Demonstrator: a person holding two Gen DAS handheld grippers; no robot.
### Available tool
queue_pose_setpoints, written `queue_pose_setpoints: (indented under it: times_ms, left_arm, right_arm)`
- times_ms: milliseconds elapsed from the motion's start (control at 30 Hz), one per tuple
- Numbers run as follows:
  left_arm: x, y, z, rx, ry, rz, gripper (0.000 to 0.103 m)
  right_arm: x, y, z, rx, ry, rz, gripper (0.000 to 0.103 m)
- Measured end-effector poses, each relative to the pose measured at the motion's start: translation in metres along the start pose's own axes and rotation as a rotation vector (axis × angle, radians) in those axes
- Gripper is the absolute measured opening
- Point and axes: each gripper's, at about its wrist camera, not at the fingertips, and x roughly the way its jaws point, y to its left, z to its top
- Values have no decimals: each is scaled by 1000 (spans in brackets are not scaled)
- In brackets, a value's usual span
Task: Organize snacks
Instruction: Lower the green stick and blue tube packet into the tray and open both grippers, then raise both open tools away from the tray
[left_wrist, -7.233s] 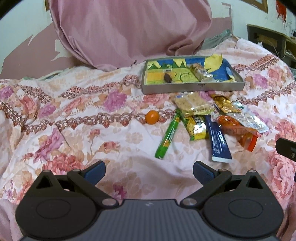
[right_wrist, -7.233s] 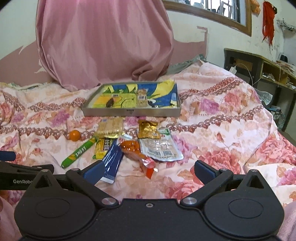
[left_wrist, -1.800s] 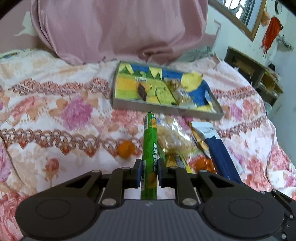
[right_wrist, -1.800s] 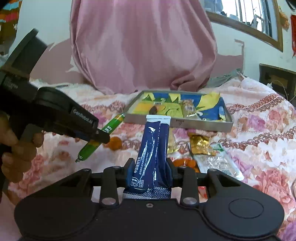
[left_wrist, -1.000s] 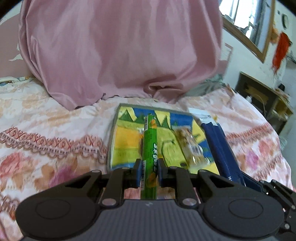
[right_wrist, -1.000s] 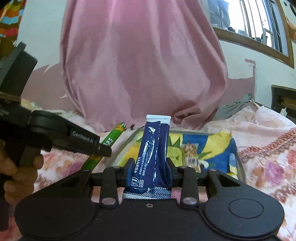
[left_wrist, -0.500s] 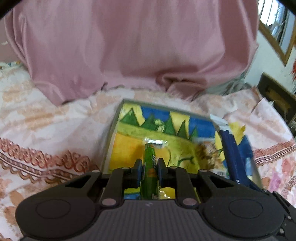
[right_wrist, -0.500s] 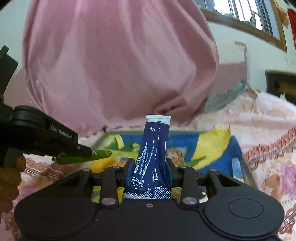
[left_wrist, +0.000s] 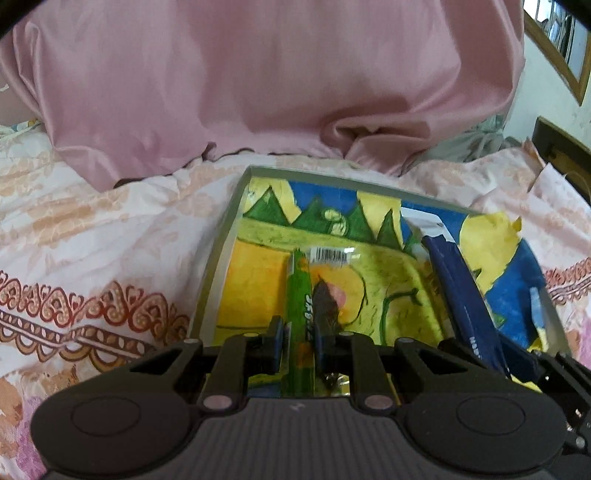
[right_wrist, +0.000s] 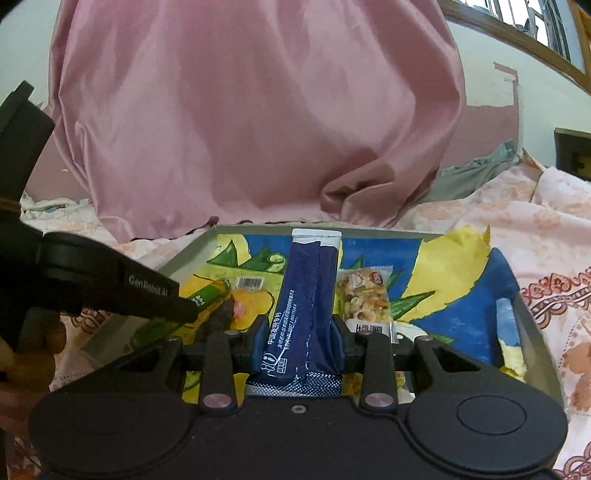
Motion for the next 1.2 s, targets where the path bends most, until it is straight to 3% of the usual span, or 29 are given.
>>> queue_pose_setpoints:
  times_ms: [500, 567, 867, 1033, 1200]
  left_arm:
    - [-1, -4, -3, -3, 46, 17, 21]
    - [-5, -3, -1, -13, 45, 13, 26]
    - [-49, 5, 12, -48, -25, 31, 52]
    - [-88, 2, 15, -27, -100, 61, 73]
    - [-123, -4, 6, -14, -156, 61, 84]
  right_arm:
    - [12, -6, -8, 8, 73, 5, 41]
    - [10, -4, -8, 4, 69, 3, 41]
    - [-16, -8, 8, 16, 9, -19, 60]
    - [-47, -11, 24, 25, -44, -21, 71]
    - [-86, -16, 36, 31, -101, -25, 84]
